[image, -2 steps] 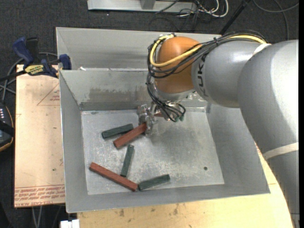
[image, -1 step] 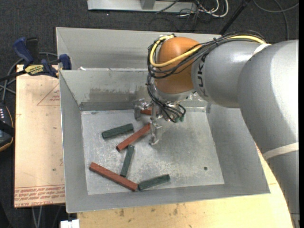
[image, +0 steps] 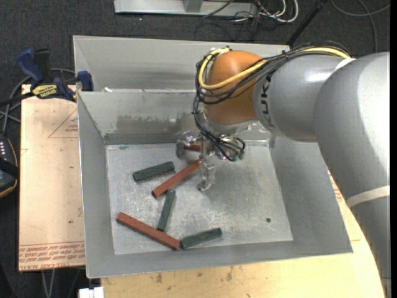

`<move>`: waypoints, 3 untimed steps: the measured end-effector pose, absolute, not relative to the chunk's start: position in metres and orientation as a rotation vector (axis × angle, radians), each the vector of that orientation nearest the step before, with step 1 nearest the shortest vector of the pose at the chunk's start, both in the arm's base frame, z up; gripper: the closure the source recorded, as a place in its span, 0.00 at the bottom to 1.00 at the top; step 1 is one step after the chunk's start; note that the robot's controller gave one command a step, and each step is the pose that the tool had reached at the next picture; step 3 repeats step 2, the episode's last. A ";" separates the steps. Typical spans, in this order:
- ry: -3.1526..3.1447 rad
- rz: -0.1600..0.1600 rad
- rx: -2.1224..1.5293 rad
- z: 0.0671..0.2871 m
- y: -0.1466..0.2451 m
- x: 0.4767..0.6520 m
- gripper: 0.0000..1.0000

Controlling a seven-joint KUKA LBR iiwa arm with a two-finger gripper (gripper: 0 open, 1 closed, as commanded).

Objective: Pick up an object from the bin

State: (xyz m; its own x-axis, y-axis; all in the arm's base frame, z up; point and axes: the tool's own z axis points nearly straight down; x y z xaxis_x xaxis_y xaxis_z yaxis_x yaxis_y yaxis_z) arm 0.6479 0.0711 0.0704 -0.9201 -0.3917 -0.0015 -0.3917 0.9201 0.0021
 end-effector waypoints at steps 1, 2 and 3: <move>3.075 0.002 -0.626 0.071 0.070 0.649 1.00; 2.958 -0.001 -1.022 0.229 0.103 0.647 1.00; 2.958 -0.001 -1.022 0.229 0.103 0.647 1.00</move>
Offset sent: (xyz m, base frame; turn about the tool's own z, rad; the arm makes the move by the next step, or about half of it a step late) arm 0.0000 0.0000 0.0000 0.0000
